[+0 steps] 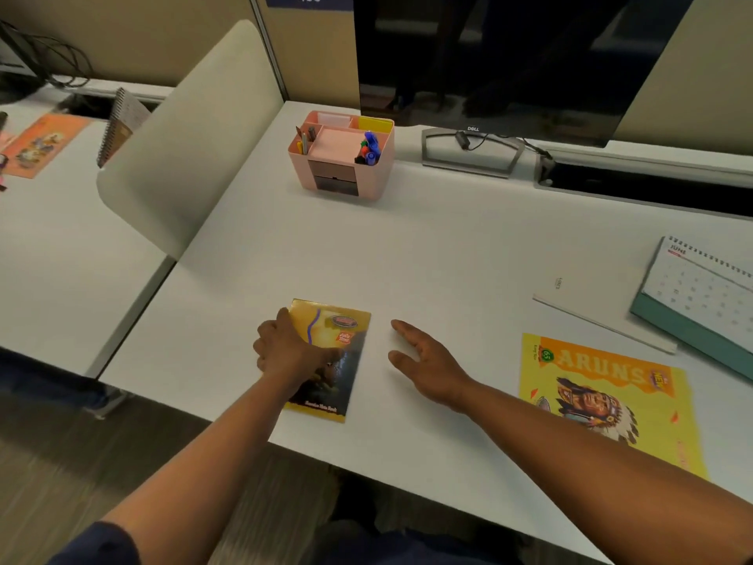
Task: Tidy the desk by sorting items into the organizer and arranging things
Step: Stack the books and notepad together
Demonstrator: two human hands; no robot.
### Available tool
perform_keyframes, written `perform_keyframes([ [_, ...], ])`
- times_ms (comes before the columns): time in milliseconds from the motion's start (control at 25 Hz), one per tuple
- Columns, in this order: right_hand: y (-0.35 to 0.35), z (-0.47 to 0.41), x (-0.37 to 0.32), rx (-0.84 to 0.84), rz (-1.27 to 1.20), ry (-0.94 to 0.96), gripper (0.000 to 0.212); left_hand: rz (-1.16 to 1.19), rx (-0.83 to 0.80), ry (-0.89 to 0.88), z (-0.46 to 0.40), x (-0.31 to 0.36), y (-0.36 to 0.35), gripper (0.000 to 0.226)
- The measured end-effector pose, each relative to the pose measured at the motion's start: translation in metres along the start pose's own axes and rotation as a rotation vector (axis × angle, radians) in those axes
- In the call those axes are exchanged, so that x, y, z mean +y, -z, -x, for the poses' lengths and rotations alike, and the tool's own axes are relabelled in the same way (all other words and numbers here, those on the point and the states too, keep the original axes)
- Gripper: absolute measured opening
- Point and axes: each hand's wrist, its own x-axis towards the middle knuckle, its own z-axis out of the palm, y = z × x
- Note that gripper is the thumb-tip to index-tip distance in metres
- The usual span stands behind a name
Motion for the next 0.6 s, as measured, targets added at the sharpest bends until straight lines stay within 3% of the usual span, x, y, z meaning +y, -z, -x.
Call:
perform_keyframes([
  [200,0.002,0.028,0.012,0.019,-0.051,-0.042,0.063,0.037,-0.059,-0.019,0.033,0.024,-0.031,0.107],
  [440,0.020,0.064,0.028,0.101,-0.268,-0.141,0.067,0.369,-0.207,-0.139,0.061,0.049,-0.051,0.049],
  [600,0.034,0.085,0.043,0.238,-0.448,-0.197,0.072,0.660,-0.456,-0.203,0.073,0.059,-0.052,0.034],
])
